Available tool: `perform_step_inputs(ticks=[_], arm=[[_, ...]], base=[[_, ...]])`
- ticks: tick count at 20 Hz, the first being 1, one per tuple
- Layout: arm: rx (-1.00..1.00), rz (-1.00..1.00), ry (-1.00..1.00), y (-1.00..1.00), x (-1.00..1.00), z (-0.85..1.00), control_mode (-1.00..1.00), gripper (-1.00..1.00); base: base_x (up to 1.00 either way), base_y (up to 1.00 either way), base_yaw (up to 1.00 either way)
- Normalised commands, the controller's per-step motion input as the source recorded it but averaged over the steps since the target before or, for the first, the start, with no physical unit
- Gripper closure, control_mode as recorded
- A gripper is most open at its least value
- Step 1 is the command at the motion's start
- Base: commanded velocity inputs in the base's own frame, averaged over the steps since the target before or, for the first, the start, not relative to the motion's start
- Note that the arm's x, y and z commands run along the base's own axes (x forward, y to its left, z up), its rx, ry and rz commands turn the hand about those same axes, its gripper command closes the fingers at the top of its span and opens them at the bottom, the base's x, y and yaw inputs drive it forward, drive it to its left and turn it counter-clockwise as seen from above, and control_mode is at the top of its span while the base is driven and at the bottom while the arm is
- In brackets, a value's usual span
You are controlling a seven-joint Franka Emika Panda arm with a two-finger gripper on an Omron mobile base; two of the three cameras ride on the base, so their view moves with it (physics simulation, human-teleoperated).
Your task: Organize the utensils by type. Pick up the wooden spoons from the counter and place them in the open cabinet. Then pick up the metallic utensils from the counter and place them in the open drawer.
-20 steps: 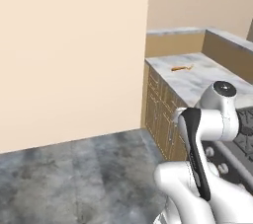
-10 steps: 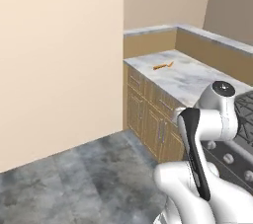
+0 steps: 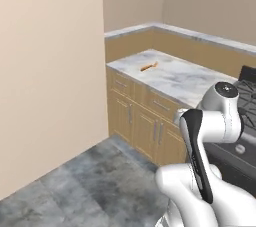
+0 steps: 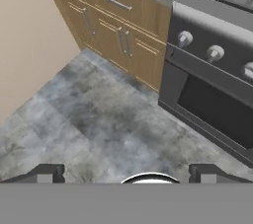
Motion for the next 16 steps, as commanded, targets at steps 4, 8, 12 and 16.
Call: perform_step_inputs(ticks=[4, 8, 12, 16], arm=[[0.00, 0.00, 0.00, 0.00, 0.00, 0.00, 1.00, -1.00], [0.00, 0.00, 0.00, 0.00, 0.00, 0.00, 1.00, -1.00], [0.00, 0.00, 0.00, 0.00, 0.00, 0.00, 1.00, -1.00], [0.00, 0.00, 0.00, 0.00, 0.00, 0.00, 1.00, -1.00]], base=[[0.47, 0.84, -0.38], [0.50, 0.84, -0.37], [0.48, 0.79, -0.37], [0.52, 0.69, -0.36]])
